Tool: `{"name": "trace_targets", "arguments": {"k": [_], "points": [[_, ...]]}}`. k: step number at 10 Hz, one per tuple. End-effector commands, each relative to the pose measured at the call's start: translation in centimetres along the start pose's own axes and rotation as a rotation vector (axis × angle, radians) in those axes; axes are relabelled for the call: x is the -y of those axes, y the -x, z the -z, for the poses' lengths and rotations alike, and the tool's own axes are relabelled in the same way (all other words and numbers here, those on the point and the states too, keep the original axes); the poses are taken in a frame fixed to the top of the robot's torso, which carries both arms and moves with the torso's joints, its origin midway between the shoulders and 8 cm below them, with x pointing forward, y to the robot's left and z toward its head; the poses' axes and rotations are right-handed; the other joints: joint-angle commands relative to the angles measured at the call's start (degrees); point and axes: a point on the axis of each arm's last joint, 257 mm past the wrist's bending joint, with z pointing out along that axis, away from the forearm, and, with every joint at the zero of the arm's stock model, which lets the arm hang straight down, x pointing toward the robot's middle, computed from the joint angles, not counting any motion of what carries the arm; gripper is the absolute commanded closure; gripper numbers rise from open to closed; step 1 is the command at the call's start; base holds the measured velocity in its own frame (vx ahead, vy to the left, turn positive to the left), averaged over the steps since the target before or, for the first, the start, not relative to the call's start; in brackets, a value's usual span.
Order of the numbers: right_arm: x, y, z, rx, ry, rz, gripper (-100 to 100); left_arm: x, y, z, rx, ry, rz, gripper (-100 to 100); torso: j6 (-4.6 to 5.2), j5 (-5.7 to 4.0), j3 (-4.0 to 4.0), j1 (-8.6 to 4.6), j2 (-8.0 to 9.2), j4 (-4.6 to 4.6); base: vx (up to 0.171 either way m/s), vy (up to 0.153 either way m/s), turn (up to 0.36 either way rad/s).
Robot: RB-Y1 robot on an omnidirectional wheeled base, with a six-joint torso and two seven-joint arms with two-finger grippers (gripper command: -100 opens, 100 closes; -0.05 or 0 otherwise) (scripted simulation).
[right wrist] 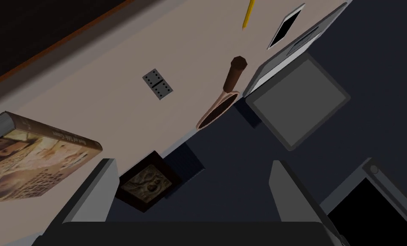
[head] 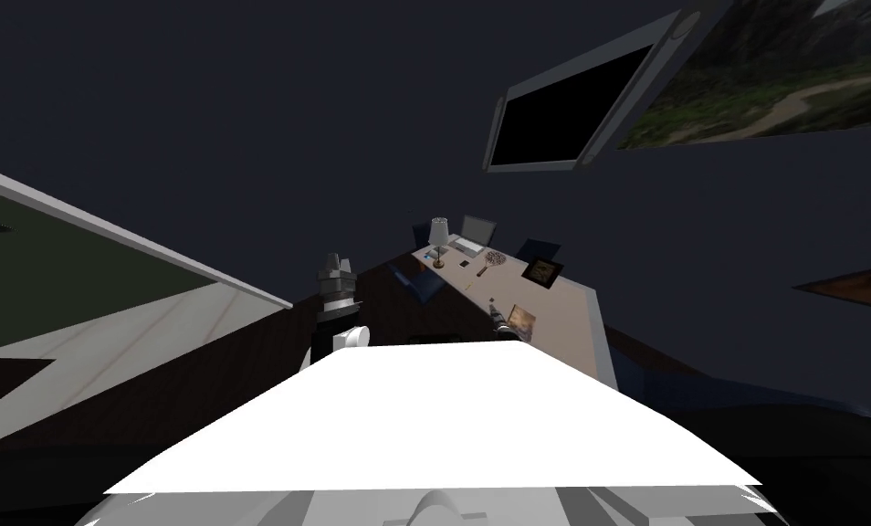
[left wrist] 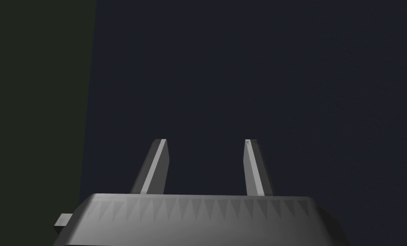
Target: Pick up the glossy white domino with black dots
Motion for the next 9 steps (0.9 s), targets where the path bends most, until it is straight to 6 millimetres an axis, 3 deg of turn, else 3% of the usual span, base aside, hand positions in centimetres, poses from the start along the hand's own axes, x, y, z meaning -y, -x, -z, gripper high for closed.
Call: {"name": "trace_targets", "arguments": {"k": [1, 4, 9], "points": [[1.5, -0.4, -0.2, -0.002, -0.044, 0.016, -100, 0.0, 0.0, 0.0, 0.0, 0.0, 0.0, 0, 0.0, 0.0, 0.0, 0.0, 0.0, 0.0, 0.033, 0.011, 0.043], [6.0, -1.4, -0.3, -0.009, -0.172, 0.084, -100, 0.0, 0.0, 0.0, 0.0, 0.0, 0.0, 0, 0.02, 0.0, 0.01, -0.02, 0.02, 0.0, 0.038, 0.01, 0.078], [10.3, -2.3, 0.2, -0.017, -0.292, 0.176, -100, 0.0, 0.0, 0.0, 0.0, 0.0, 0.0, 0, 0.01, -0.01, -0.01, -0.07, -0.02, 0.0, 0.043, -0.001, 0.07]]}}
